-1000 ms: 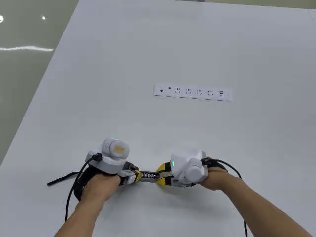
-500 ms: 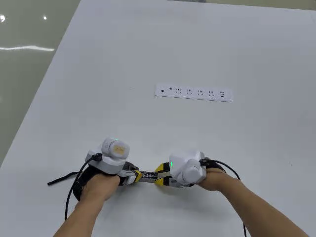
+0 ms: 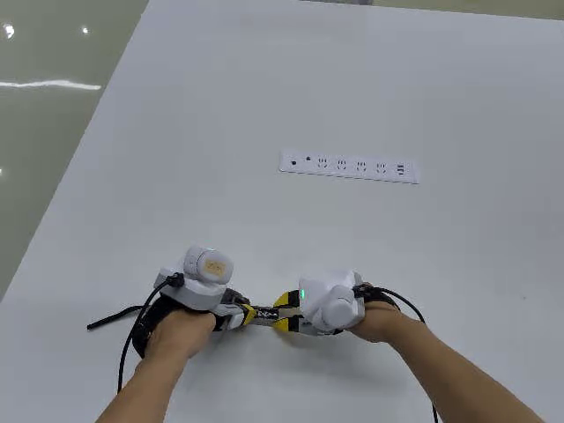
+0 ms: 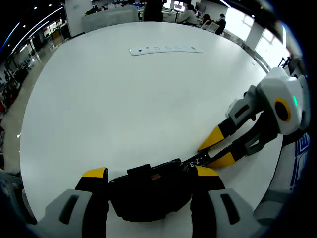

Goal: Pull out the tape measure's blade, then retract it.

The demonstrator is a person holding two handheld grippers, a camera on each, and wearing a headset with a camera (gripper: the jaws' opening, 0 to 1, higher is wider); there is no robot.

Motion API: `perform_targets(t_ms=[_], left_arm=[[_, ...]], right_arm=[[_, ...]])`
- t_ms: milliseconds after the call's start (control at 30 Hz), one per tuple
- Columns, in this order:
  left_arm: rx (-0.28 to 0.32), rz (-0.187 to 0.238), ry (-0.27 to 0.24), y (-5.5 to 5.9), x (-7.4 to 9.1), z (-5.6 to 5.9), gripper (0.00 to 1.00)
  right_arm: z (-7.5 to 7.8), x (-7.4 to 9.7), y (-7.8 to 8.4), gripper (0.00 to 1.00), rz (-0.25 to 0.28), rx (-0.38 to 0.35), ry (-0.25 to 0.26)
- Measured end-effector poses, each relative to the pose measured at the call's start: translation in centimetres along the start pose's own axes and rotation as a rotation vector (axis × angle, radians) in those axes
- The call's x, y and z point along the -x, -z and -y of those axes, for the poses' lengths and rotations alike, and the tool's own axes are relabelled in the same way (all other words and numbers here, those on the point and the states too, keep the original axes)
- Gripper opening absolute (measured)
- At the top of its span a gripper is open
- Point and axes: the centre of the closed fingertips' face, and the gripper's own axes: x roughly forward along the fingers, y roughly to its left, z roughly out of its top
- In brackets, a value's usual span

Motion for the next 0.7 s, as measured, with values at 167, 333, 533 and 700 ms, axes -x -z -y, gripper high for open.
perform_targets(t_ms=[167,333,533,700], left_arm=[[0.003,0.002,0.002,-0.04,0.27,0.10,0.64],[0.003,0.001,0.003,0.03,0.49,0.05,0.64],[0.001,0.000,0.005,-0.07,0.59,0.15,0.64],[0.004,0.000,0.005,0.00,0.74,0.10,0.64]], right_arm=[[0.08,-0.17,-0.22,0.13,0.002,0.002,0.002],[0.06,-0.36,-0.45,0.13,0.004,0.003,0.001],[0.04,-0.60,-0.73,0.13,0.006,0.006,0.000],[0.08,-0.83,-0.96,0.13,0.009,0.008,0.001]])
